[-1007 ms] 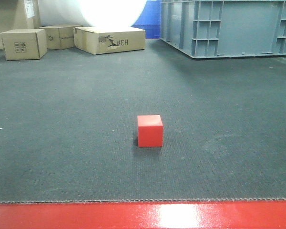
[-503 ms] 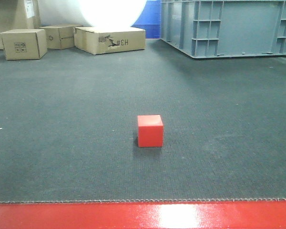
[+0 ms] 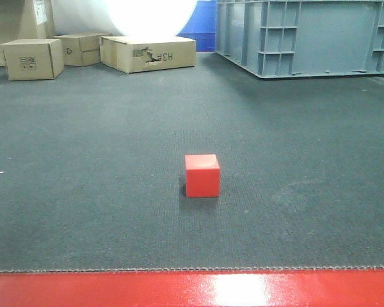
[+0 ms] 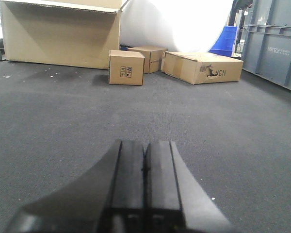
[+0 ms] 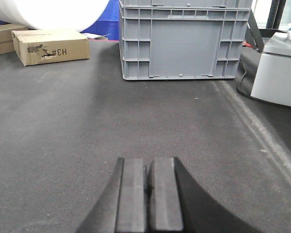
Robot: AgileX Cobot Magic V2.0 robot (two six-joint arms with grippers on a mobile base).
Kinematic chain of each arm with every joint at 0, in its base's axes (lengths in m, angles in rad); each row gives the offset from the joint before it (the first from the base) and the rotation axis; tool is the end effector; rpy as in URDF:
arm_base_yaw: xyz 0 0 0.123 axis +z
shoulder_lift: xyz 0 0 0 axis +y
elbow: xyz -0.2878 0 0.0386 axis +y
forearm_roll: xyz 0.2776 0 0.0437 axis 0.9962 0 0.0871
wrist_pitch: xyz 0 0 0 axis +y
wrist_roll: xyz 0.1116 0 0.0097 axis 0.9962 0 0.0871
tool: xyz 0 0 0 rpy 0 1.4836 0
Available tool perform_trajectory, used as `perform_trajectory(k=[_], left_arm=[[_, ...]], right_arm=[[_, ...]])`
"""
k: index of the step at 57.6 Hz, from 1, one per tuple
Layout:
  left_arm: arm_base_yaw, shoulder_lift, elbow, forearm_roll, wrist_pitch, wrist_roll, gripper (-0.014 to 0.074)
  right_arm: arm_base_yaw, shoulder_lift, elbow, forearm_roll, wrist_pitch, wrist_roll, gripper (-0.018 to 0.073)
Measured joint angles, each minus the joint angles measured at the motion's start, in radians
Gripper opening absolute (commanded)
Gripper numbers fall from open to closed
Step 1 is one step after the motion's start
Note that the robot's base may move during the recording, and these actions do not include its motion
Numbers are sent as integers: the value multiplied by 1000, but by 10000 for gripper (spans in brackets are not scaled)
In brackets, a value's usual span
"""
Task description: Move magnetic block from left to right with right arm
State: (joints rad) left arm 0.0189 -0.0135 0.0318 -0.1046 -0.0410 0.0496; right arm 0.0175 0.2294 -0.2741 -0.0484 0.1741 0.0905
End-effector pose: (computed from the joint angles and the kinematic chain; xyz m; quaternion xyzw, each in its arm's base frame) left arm 0.1014 0.0024 0.2085 -0.0262 0.6668 -0.0120 0.7447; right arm 0.1158 0.0011 0.2773 0.0120 0.7217 0.0179 0.6919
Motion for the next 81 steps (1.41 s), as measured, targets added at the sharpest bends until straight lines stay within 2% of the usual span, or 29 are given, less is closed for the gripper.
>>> perform_trajectory(k=[38,52,60,81], left_arm=[[0,0,0,0,0,0,-126],[0,0,0,0,0,0,-126],[0,0,0,0,0,0,-126],[0,0,0,0,0,0,-126]], right_arm=[[0,-2,21,0,1,0,22],[0,-127,174,11,-91,0,22],[0,-229,284,90,-103,0,22],[0,-239,305,115,-85,0,22]])
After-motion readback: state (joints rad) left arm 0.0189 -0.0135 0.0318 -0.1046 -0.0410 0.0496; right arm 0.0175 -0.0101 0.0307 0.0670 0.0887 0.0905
